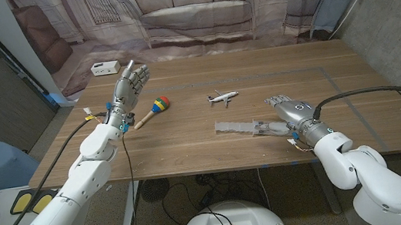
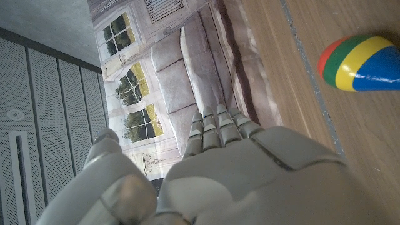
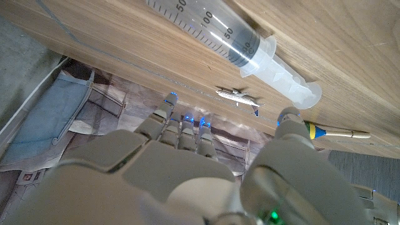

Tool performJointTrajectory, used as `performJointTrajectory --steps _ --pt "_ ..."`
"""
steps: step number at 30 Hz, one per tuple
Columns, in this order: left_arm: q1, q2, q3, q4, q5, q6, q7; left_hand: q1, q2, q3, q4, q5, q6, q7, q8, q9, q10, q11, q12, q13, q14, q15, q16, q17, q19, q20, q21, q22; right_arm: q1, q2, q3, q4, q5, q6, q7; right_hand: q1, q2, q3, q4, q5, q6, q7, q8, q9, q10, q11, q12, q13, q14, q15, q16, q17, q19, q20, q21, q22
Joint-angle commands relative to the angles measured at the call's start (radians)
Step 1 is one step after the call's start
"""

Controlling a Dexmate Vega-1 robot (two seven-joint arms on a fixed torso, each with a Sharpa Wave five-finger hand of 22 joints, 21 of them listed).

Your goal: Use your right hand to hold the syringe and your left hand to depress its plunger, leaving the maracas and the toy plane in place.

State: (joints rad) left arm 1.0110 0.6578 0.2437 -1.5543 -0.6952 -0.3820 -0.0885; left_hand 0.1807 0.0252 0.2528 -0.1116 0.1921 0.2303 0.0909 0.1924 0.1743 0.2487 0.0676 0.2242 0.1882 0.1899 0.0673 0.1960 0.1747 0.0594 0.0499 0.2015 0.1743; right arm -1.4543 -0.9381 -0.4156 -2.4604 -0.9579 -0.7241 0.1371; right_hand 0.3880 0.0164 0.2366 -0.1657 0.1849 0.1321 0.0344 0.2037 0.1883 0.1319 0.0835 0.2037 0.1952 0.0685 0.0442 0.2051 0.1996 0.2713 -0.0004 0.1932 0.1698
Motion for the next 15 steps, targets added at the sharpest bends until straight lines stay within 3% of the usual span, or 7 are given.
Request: performJointTrajectory --steps 1,6,15 --pt "0.011 0.0 -0.005 -0.001 -0.007 -0.01 -0.004 0.012 0.003 0.001 -0.006 -0.003 0.01 -0.001 -0.001 0.005 0.009 -0.001 0.0 0.006 0.008 -0.001 -0.003 0.004 0.003 0.004 0.0 0.005 0.068 -0.023 -0.053 0.007 0.011 -0.046 0.087 0.027 -0.001 0.011 -0.004 0.008 -0.009 0.006 -0.002 0.004 0.015 -0.003 0.007 0.003 0.023 -0.002 0.01 0.002 0.028 0.001 0.011 0.002" --pt "0.02 0.002 -0.008 -0.01 -0.004 -0.009 0.005 0.013 0.004 0.001 -0.006 -0.003 0.012 -0.001 0.0 0.005 0.01 0.0 0.0 0.006 0.008 0.0 -0.004 0.004 0.003 0.005 0.0 0.005 0.072 -0.03 -0.048 0.01 0.052 -0.058 0.077 0.058 0.001 0.023 -0.008 0.009 0.012 0.031 0.005 0.004 0.022 0.005 0.007 0.003 0.034 0.002 0.011 0.001 0.056 -0.002 0.017 0.002" --pt "0.027 0.006 -0.01 -0.019 -0.002 -0.011 0.005 0.013 0.005 0.002 -0.006 -0.003 0.012 -0.002 -0.001 0.005 0.011 -0.002 -0.001 0.006 0.009 0.0 -0.004 0.004 0.003 0.006 0.0 0.005 0.111 -0.049 -0.093 0.017 0.047 -0.088 0.087 0.096 -0.002 0.036 -0.01 0.009 0.004 0.032 -0.001 0.004 0.046 -0.004 0.013 0.003 0.072 -0.006 0.021 -0.001 0.092 0.005 0.023 0.001"
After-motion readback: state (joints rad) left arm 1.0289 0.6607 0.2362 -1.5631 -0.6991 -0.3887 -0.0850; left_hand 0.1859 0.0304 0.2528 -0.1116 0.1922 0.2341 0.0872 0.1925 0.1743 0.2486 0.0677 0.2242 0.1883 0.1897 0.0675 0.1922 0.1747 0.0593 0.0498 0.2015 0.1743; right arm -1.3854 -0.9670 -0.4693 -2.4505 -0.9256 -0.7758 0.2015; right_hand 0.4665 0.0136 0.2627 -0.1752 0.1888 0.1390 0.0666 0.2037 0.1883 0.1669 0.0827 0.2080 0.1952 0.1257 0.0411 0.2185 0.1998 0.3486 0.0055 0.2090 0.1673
